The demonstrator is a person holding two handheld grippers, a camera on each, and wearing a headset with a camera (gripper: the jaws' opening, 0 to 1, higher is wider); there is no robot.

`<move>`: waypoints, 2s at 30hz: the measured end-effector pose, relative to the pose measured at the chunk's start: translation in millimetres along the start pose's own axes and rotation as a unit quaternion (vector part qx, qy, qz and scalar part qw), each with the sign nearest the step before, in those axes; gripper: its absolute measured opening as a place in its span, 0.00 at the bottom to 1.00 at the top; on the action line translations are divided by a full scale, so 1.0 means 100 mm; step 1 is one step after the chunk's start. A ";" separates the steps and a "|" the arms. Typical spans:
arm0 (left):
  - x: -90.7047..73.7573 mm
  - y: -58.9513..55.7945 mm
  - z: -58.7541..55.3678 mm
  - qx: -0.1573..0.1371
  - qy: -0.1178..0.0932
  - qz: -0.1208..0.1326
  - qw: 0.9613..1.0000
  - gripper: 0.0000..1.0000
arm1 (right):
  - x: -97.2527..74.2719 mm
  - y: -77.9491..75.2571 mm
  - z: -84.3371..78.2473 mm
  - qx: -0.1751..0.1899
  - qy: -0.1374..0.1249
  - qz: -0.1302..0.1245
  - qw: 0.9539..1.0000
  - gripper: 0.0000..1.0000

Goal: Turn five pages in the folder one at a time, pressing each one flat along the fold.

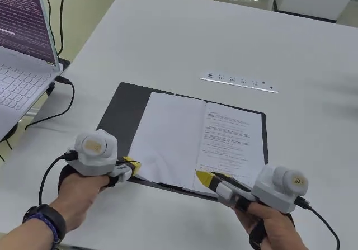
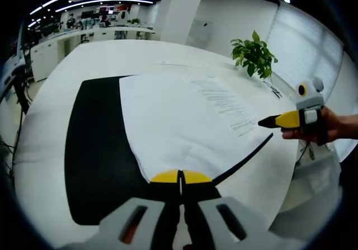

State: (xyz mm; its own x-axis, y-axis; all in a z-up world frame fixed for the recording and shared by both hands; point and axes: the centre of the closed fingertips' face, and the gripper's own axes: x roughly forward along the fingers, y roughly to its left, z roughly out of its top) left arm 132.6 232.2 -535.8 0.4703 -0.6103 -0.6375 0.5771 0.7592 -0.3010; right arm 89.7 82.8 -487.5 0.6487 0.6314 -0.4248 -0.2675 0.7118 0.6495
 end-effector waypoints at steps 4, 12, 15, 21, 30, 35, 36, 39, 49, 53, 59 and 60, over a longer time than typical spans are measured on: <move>0.01 0.09 -0.13 -0.005 0.027 0.019 0.999 0.00 | 0.03 -0.02 -0.03 0.001 0.005 -0.001 1.000 0.35; 0.03 0.16 -0.27 0.012 0.048 0.031 0.998 0.00 | 0.16 -0.01 -0.05 -0.008 0.019 0.004 1.000 0.34; 0.01 0.12 -0.27 0.023 0.047 0.035 0.998 0.00 | 0.24 -0.01 -0.02 -0.011 0.020 0.008 1.000 0.34; -0.02 0.08 -0.25 0.031 0.039 0.034 0.998 0.00 | 0.41 -0.01 0.06 -0.019 0.021 0.016 0.999 0.27; -0.03 0.07 -0.22 0.006 0.032 0.027 0.999 0.00 | 0.65 -0.21 0.19 0.005 0.011 0.009 1.000 0.17; -0.02 0.09 -0.21 0.003 0.030 0.027 0.999 0.00 | 0.76 -0.31 0.28 0.020 -0.003 0.001 1.000 0.11; -0.02 0.09 -0.21 0.001 0.029 0.027 0.999 0.00 | 0.78 -0.34 0.29 0.023 -0.005 -0.002 1.000 0.10; -0.02 0.09 -0.21 -0.006 0.027 0.026 0.999 0.00 | 0.86 -0.41 0.36 0.034 -0.014 -0.004 0.999 0.07; -0.03 0.09 -0.21 -0.017 0.021 0.029 0.999 0.00 | 1.01 -0.66 0.44 0.043 -0.028 -0.035 0.998 0.00; -0.02 0.10 -0.22 -0.014 0.023 0.025 0.999 0.00 | 1.04 -0.65 0.48 0.039 -0.042 -0.027 0.998 0.00; 0.00 0.13 -0.23 -0.017 0.025 0.023 0.999 0.00 | 1.08 -0.66 0.55 0.040 -0.053 -0.025 0.998 0.00; 0.00 0.13 -0.24 -0.017 0.025 0.022 0.999 0.00 | 1.09 -0.67 0.56 0.040 -0.054 -0.024 0.997 0.00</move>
State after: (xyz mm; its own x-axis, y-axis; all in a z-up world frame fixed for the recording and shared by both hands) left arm 124.6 247.6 -556.8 0.4604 -0.5640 -0.6855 0.5321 0.7935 -0.2954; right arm 218.2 86.9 -542.0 0.7331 0.5577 -0.3893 -0.1791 0.7105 0.6805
